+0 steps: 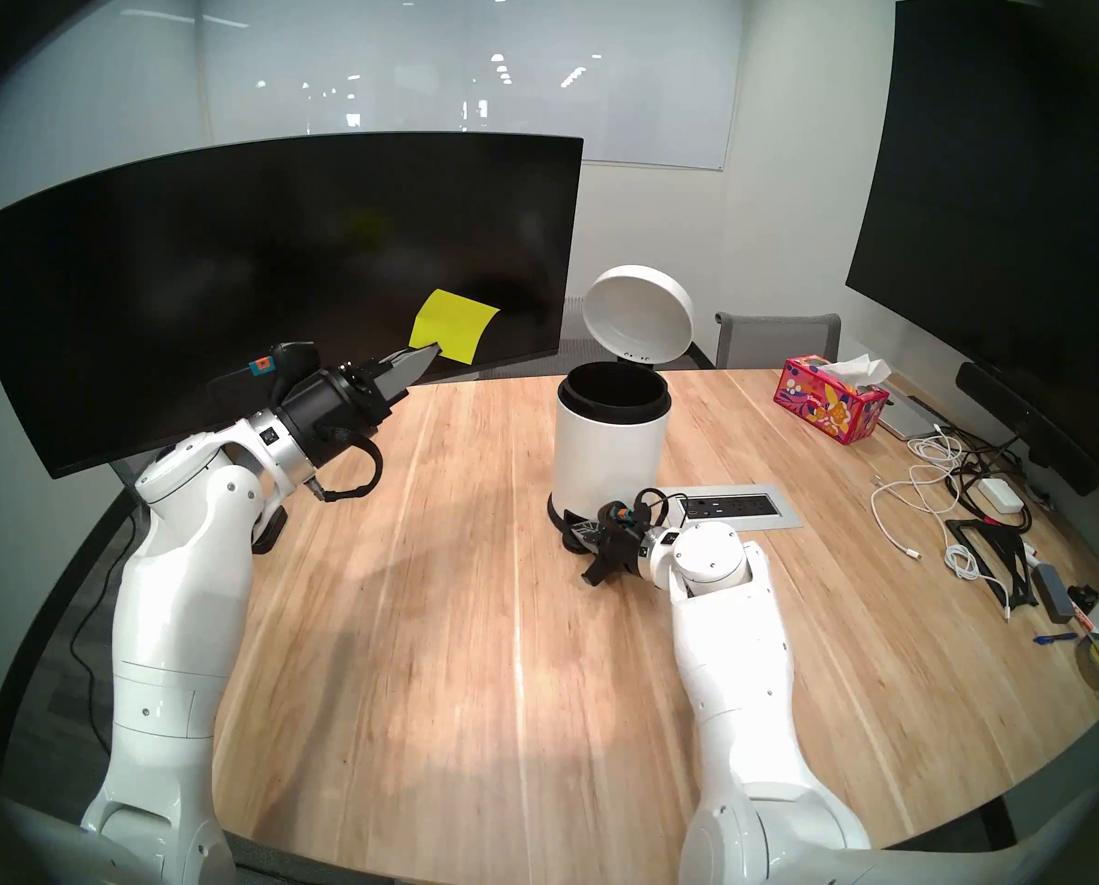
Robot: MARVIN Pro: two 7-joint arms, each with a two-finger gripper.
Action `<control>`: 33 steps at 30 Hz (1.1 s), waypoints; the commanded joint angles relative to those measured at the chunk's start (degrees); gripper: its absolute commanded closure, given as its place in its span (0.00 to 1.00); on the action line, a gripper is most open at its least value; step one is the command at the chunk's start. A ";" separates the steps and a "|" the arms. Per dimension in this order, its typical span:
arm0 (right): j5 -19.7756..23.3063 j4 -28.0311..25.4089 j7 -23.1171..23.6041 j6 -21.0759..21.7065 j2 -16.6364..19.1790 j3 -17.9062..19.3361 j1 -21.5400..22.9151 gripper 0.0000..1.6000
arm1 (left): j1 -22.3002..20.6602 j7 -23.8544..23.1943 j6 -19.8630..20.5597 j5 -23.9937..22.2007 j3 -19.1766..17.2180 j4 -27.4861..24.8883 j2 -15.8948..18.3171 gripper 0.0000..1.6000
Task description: Peel the sticky note off the monitor, open the trash can lid and drop the sticker into the trash can
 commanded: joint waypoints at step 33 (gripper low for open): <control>-0.26 -0.11 -0.19 0.04 0.12 0.47 0.05 1.00 | -21.29 -1.74 1.81 6.69 15.94 19.17 -4.50 1.00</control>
